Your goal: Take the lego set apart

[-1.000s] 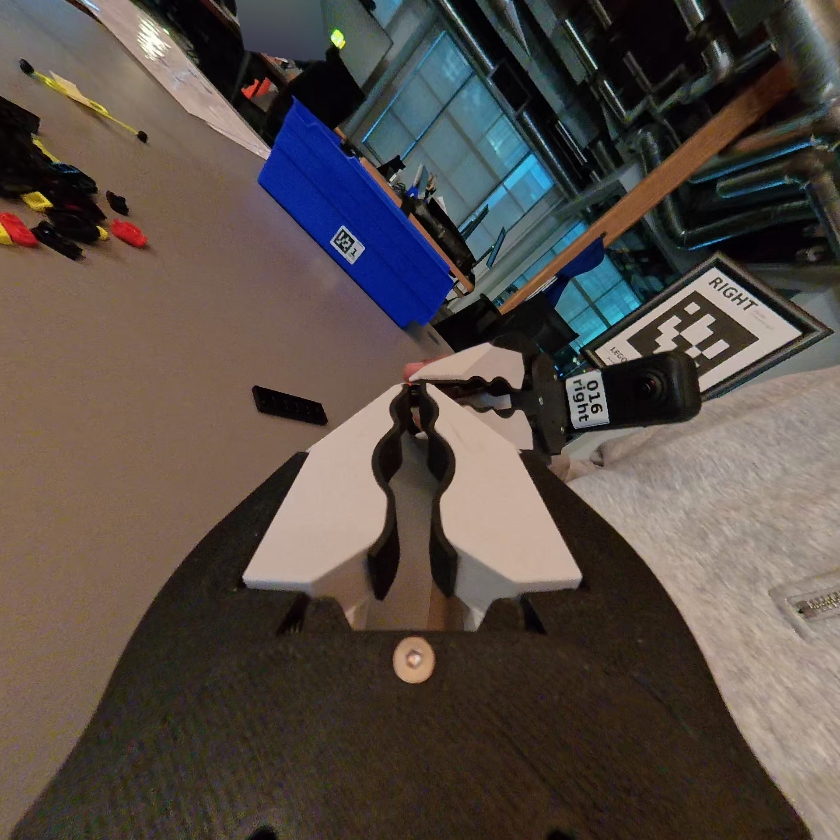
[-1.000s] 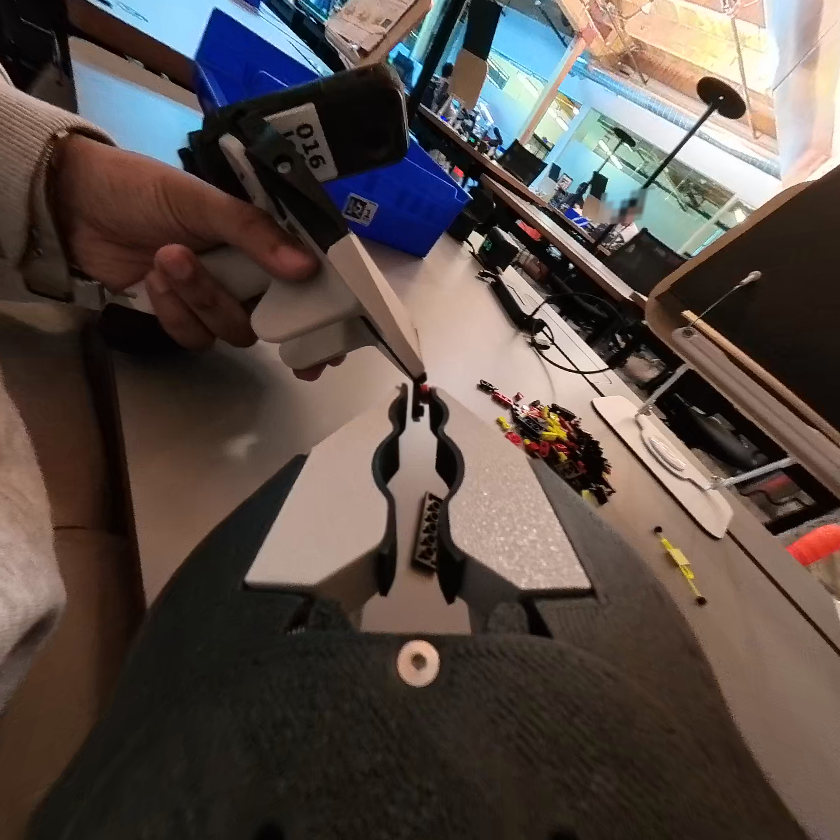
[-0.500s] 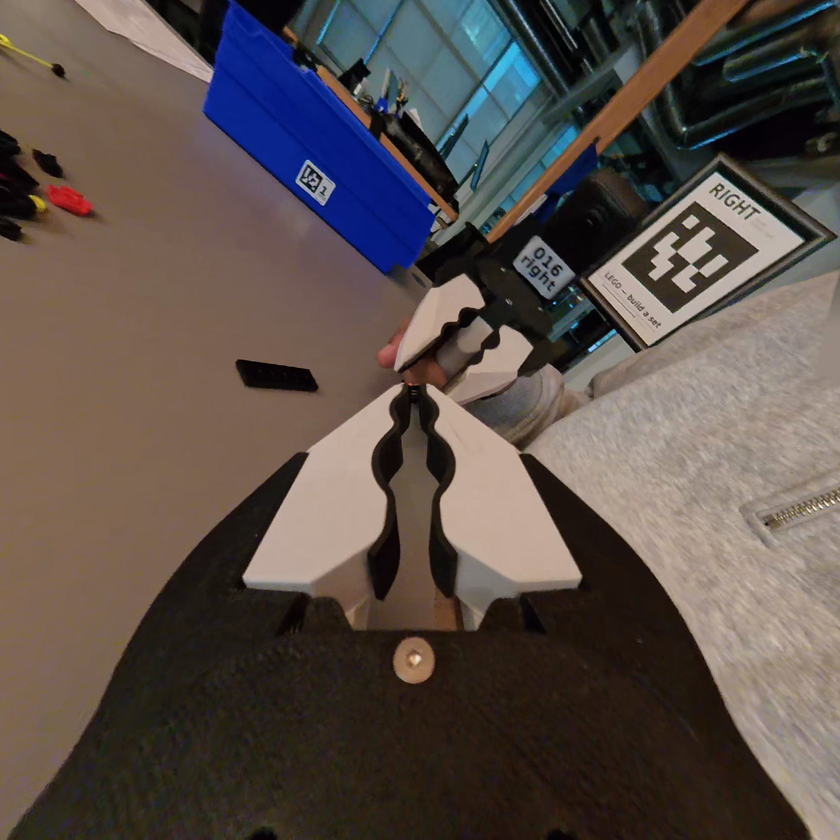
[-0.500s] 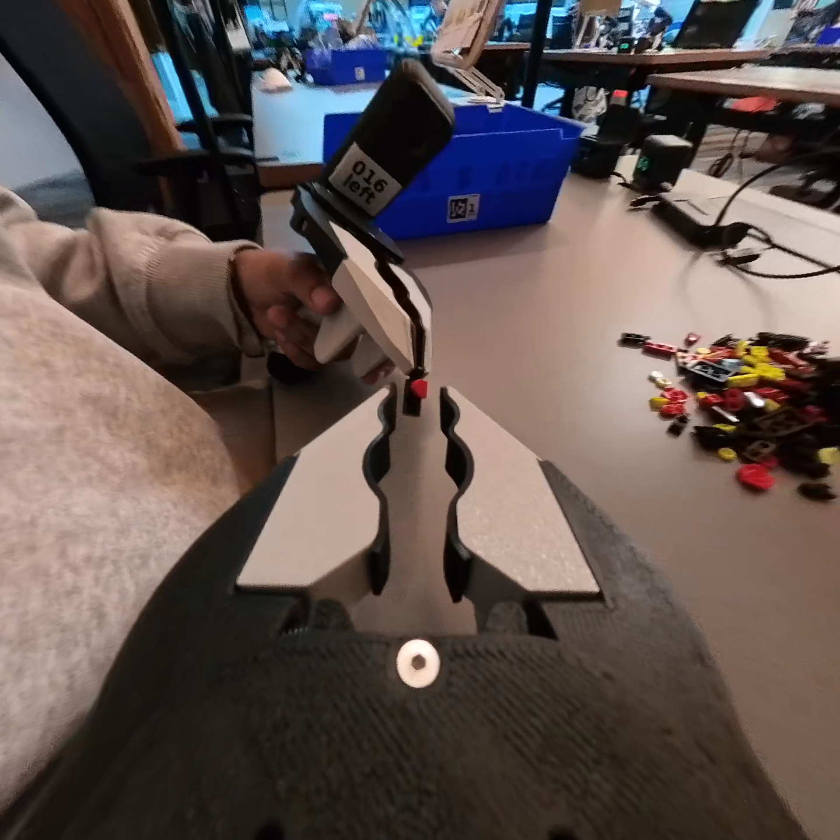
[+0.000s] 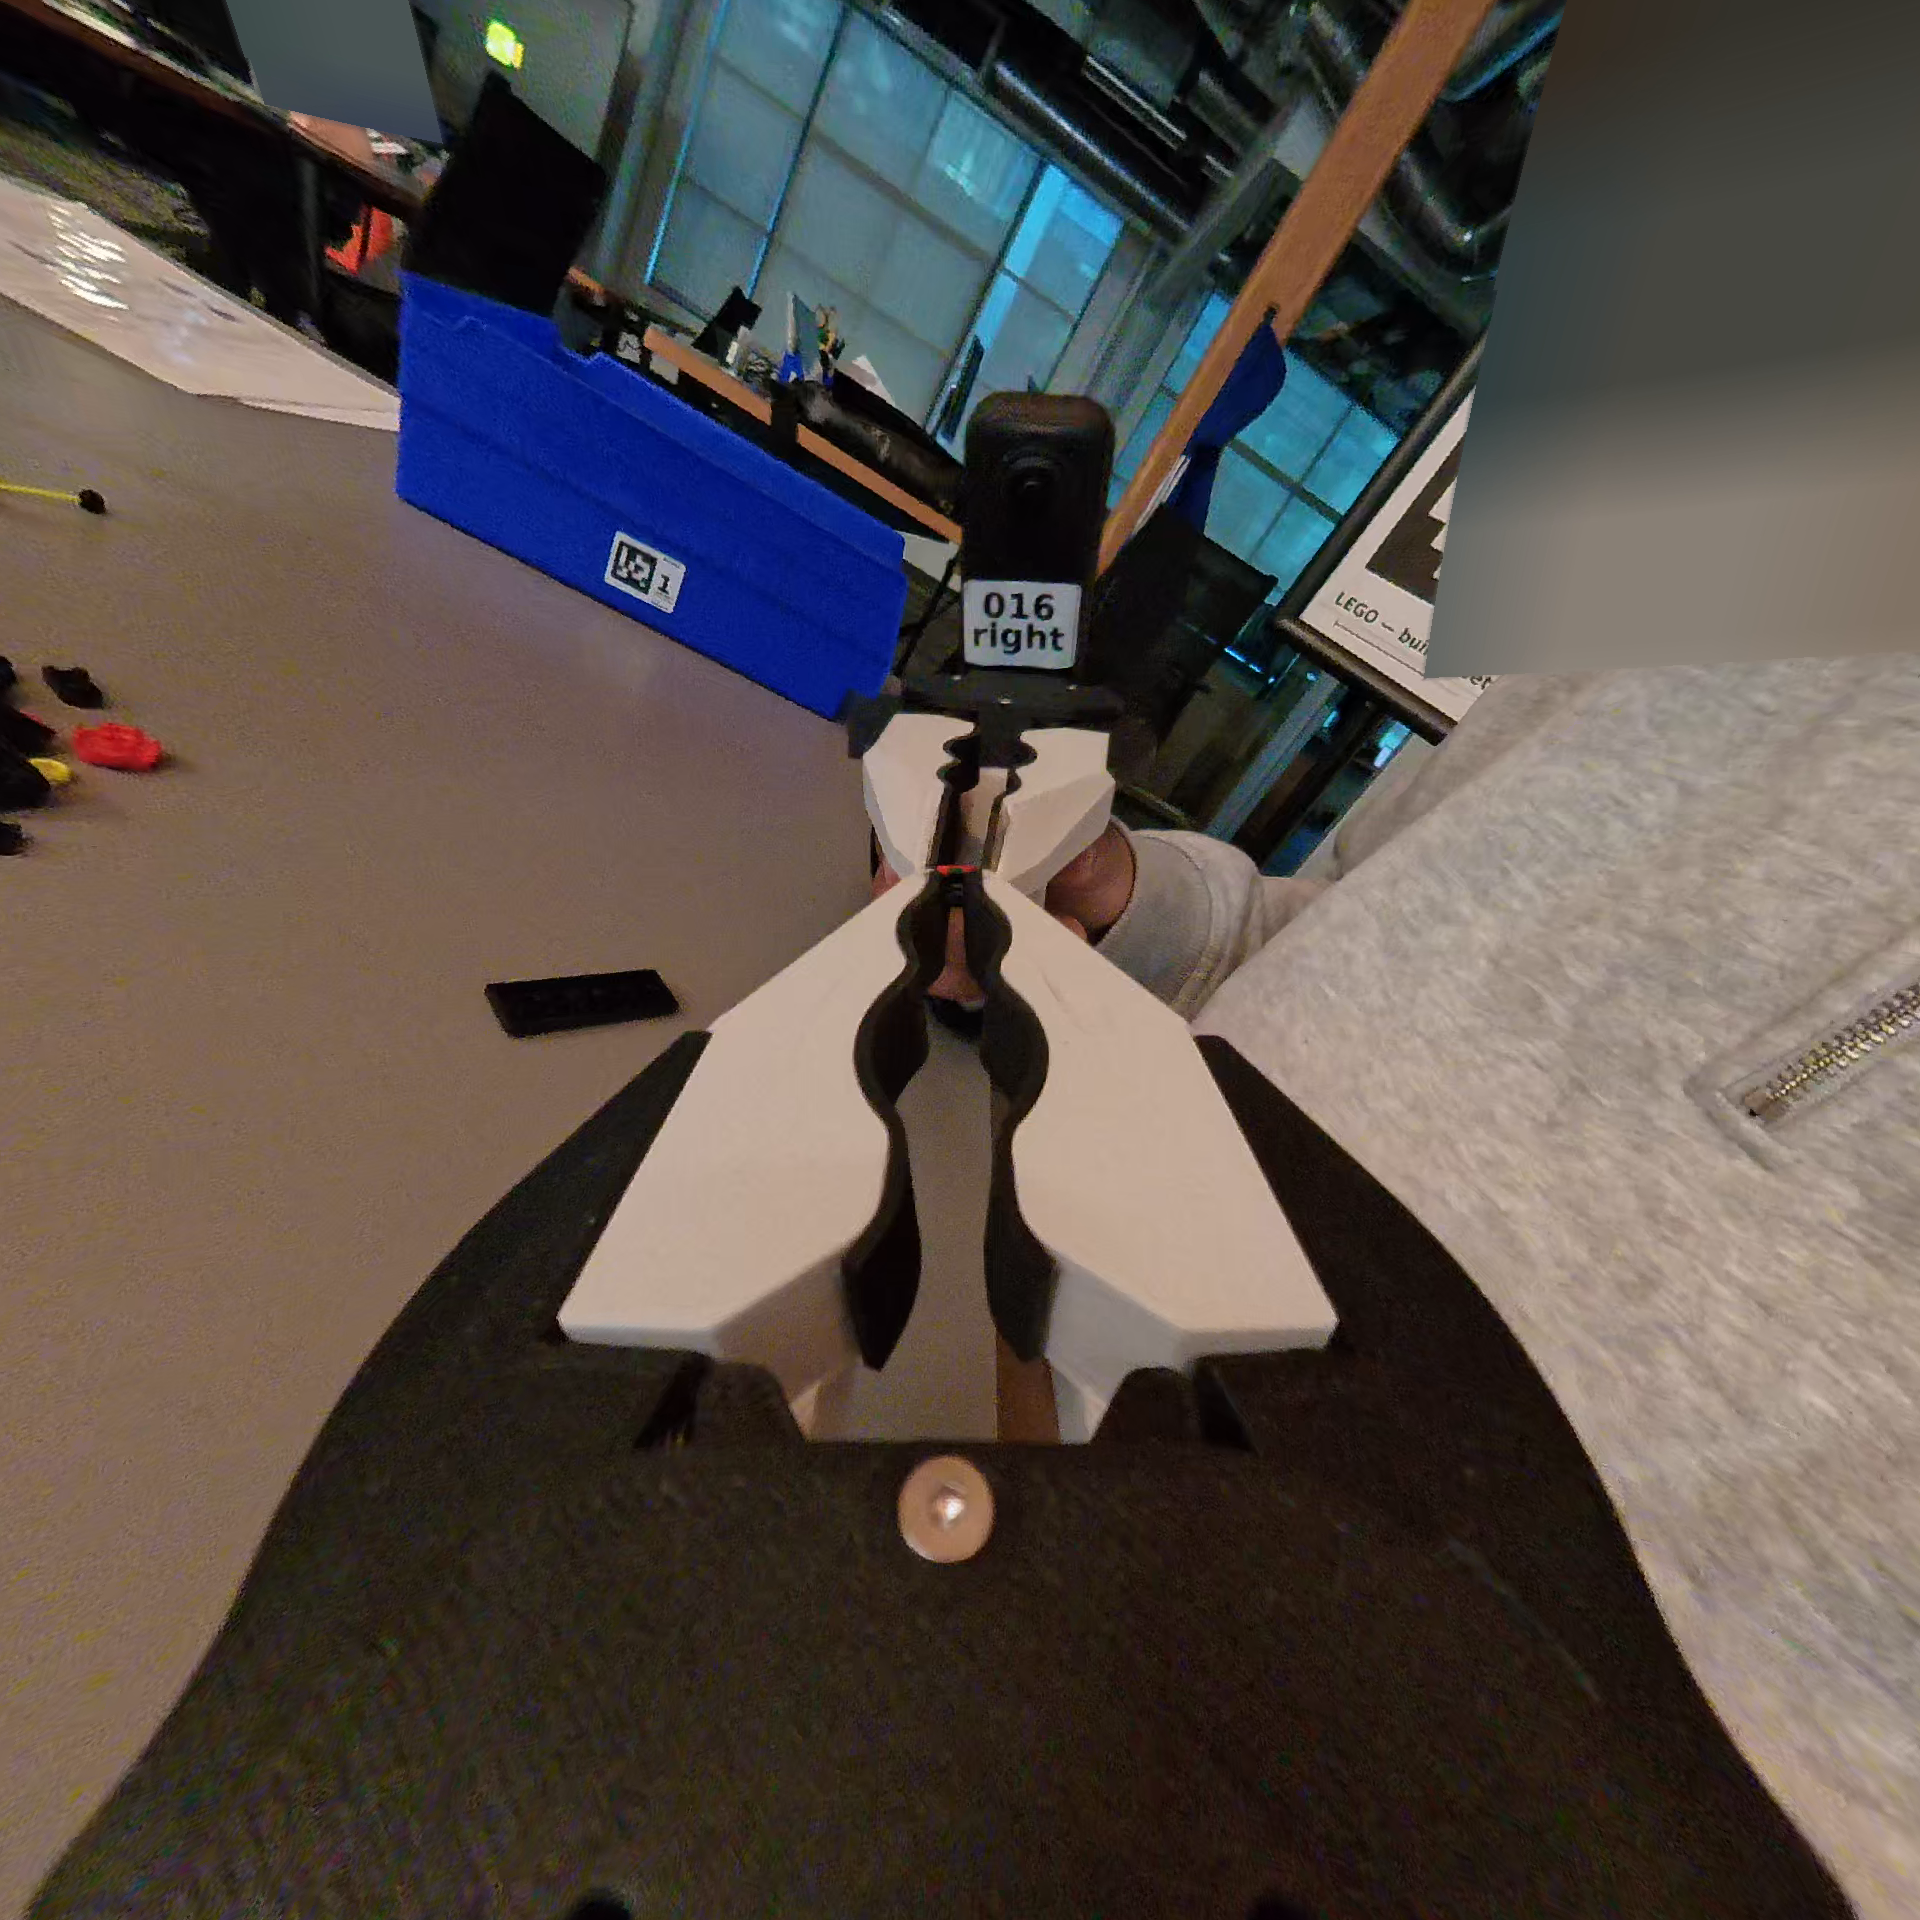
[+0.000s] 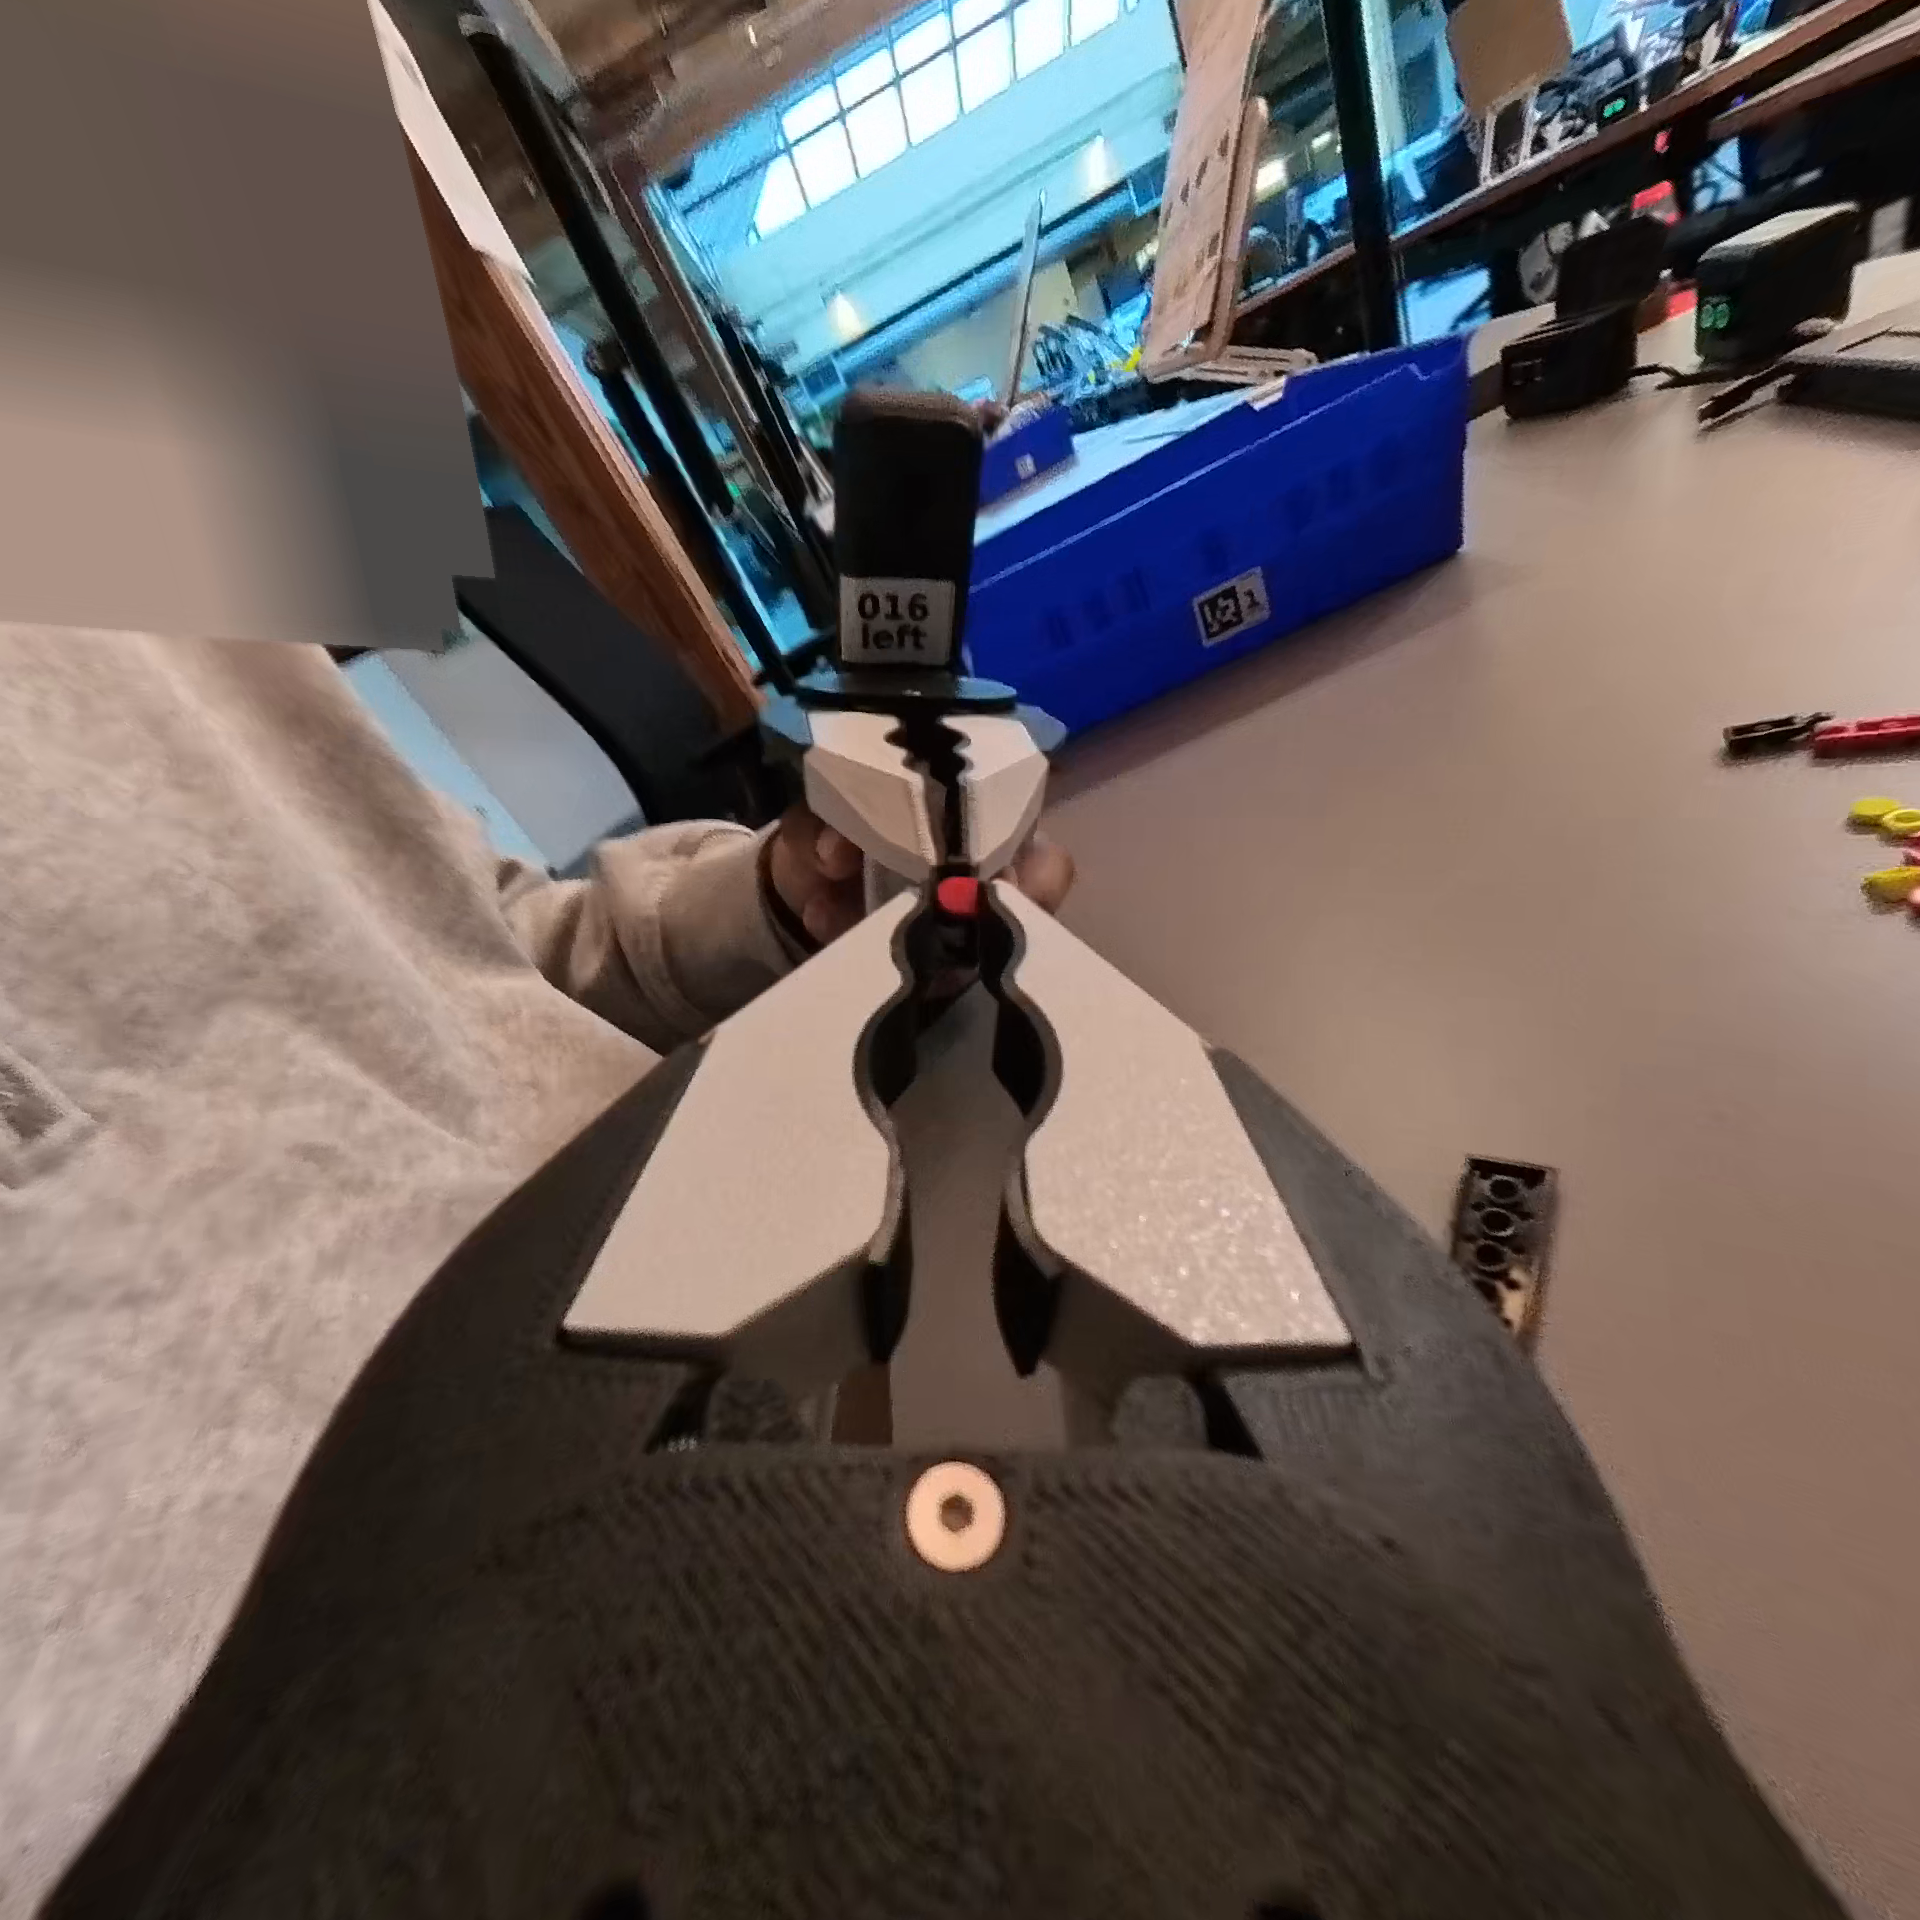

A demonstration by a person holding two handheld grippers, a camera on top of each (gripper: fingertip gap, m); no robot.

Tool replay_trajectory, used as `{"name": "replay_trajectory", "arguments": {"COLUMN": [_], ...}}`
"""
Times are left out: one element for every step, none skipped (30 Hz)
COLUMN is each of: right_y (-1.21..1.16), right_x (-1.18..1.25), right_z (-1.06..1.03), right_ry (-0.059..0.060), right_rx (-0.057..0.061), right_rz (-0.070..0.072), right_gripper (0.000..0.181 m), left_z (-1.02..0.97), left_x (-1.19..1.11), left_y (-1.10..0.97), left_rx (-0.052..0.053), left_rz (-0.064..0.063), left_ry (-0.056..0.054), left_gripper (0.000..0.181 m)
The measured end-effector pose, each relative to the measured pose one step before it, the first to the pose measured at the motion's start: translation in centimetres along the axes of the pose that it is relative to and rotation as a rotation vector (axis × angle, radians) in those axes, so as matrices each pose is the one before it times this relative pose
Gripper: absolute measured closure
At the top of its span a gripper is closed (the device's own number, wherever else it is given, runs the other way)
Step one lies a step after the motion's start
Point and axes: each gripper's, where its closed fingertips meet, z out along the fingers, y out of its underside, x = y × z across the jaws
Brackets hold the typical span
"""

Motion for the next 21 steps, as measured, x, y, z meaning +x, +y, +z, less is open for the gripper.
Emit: {"name": "replay_trajectory", "arguments": {"right_y": [-0.275, -0.275, -0.252, -0.248, -0.225, -0.162, -0.133, -0.127, -0.126, -0.102, -0.114, -0.078, -0.045, -0.06, -0.057, -0.094, -0.128, -0.132, -0.042, -0.113, -0.166], "right_x": [-0.088, -0.126, -0.079, -0.045, -0.049, 0.0, 0.075, 0.029, -0.032, -0.029, -0.006, 0.043, 0.074, 0.08, 0.033, -0.082, -0.086, 0.066, 0.254, 0.142, 0.064], "right_z": [-0.078, -0.048, -0.042, -0.023, -0.027, -0.019, -0.009, 0.021, 0.02, 0.018, 0.009, 0.021, -0.007, -0.009, 0.062, 0.084, 0.06, -0.017, -0.256, -0.149, -0.063], "right_ry": [-0.0135, -0.0158, -0.0152, -0.0137, -0.015, -0.0121, -0.0064, -0.0075, -0.0098, -0.0062, -0.0056, -0.0064, -0.0051, -0.0029, -0.0007, -0.0059, -0.0066, -0.0001, -0.0014, -0.0024, 0.0026], "right_rx": [0.0209, 0.0217, 0.0219, 0.0255, 0.0256, 0.0209, 0.0189, 0.0177, 0.0137, 0.0144, 0.018, 0.0163, 0.0128, 0.0128, 0.011, 0.01, 0.0111, 0.0145, 0.0159, 0.0172, 0.0203], "right_rz": [0.0256, 0.0289, 0.0341, 0.0346, 0.0365, 0.0363, 0.0279, 0.0249, 0.0272, 0.0224, 0.0188, 0.0241, 0.0258, 0.0184, 0.0107, 0.0129, 0.0165, 0.0158, 0.0177, 0.0219, 0.0157], "right_gripper": [0.176, 0.176, 0.176, 0.176, 0.177, 0.177, 0.177, 0.177, 0.177, 0.177, 0.177, 0.177, 0.177, 0.177, 0.177, 0.177, 0.177, 0.179, 0.18, 0.181, 0.181], "left_z": [0.072, 0.044, 0.036, 0.048, 0.039, 0.039, 0.038, 0.016, -0.006, 0.003, -0.014, -0.005, -0.007, 0.018, -0.029, -0.054, -0.01, 0.049, 0.057, 0.063, 0.056], "left_x": [0.1, 0.134, 0.067, 0.039, 0.022, -0.021, -0.094, -0.021, 0.033, -0.013, -0.003, -0.01, -0.065, -0.069, -0.046, 0.046, 0.077, -0.081, -0.077, -0.052, -0.102], "left_y": [-0.152, -0.176, -0.123, -0.08, -0.089, -0.007, 0.012, -0.061, -0.058, -0.024, -0.048, -0.057, 0.001, 0.028, -0.001, -0.088, -0.101, 0.005, 0.055, 0.043, 0.031], "left_rx": [0.0078, 0.0106, 0.008, 0.0055, 0.0056, 0.0, -0.003, 0.0013, 0.0001, -0.0017, 0.0024, 0.0025, -0.0006, -0.0033, -0.0016, 0.0039, 0.0019, -0.0055, -0.0079, -0.0057, -0.0018], "left_rz": [0.0008, -0.0027, -0.0046, -0.0025, 0.0005, 0.0004, 0.0042, 0.0077, -0.0006, -0.0028, 0.0028, 0.0043, 0.0018, -0.0005, 0.0023, 0.0048, 0.007, 0.0148, 0.0217, 0.0094, 0.0004], "left_ry": [0.0, 0.0056, 0.0022, 0.0006, -0.0011, -0.0044, -0.0104, -0.0068, -0.001, -0.0019, -0.0016, -0.0034, -0.0073, -0.0055, -0.0021, 0.0019, -0.001, -0.0141, -0.0163, -0.0111, -0.0078], "left_gripper": [0.179, 0.179, 0.179, 0.178, 0.178, 0.178, 0.178, 0.178, 0.178, 0.178, 0.178, 0.177, 0.177, 0.177, 0.177, 0.177, 0.177, 0.176, 0.176, 0.176, 0.176]}}
